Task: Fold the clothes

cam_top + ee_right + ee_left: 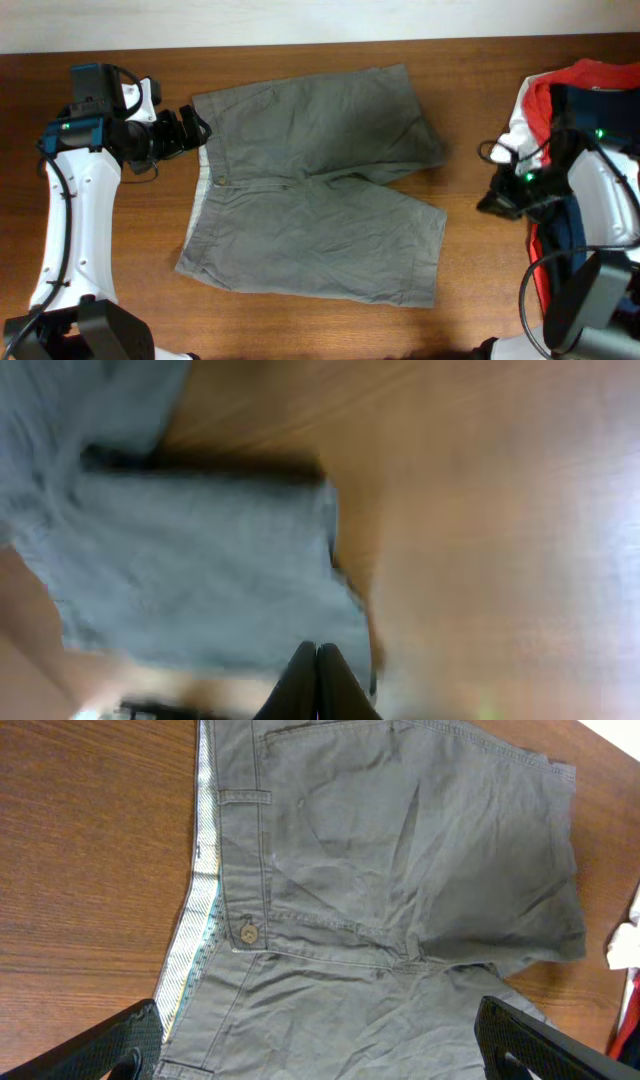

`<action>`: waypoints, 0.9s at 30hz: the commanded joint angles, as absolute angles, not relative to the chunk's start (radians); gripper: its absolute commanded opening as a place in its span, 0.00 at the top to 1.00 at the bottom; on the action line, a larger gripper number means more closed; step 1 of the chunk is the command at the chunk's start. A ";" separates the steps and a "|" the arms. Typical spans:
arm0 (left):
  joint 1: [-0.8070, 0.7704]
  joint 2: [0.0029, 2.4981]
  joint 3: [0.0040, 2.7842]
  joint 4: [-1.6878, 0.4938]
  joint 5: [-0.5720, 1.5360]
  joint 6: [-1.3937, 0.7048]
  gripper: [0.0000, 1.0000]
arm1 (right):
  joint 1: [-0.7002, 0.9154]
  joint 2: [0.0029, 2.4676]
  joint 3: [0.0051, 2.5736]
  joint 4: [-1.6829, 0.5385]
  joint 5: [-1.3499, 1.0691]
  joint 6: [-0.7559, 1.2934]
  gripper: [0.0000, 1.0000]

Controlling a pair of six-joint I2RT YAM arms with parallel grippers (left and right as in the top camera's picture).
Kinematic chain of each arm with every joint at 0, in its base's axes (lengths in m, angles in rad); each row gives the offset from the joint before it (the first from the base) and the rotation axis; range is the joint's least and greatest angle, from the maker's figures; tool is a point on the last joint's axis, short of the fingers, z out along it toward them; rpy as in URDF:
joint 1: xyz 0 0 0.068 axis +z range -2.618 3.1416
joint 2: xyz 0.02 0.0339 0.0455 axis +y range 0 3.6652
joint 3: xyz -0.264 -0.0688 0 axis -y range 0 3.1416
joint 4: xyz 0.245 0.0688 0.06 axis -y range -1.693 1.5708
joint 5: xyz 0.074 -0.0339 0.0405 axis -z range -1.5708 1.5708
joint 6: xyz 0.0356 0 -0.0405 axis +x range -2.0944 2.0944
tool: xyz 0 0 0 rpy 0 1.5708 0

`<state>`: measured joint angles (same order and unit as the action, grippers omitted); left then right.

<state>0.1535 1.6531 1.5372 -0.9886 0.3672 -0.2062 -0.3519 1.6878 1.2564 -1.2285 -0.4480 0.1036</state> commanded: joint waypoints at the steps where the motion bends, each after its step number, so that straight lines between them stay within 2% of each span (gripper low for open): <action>1: 0.155 1.656 1.539 -0.988 0.378 -0.208 0.01 | -0.410 1.696 1.039 -1.028 -0.597 0.078 0.96; 4: 0.155 1.656 1.539 -0.988 0.378 -0.208 0.01 | -0.407 1.712 0.920 -0.896 -0.628 0.081 0.96; 10: 0.155 1.656 1.539 -0.988 0.378 -0.208 0.01 | -0.245 1.743 0.890 -0.696 -0.630 0.134 0.96; 14: 0.155 1.656 1.539 -0.988 0.378 -0.208 0.00 | -0.237 1.773 0.890 -0.553 -0.515 0.173 0.96; 19: 0.155 1.656 1.539 -0.988 0.378 -0.208 0.01 | -0.236 1.773 0.890 -0.442 -0.504 0.173 0.96; 21: 0.155 1.656 1.539 -0.988 0.378 -0.208 0.01 | -0.239 1.773 0.890 -0.456 -0.503 0.175 0.96; 24: 0.155 1.656 1.539 -0.988 0.378 -0.208 0.00 | -0.339 1.769 0.984 -0.533 -0.572 0.231 0.96; 27: 0.155 1.656 1.539 -0.988 0.378 -0.208 0.01 | -0.292 1.740 1.198 -0.850 -0.659 0.047 0.96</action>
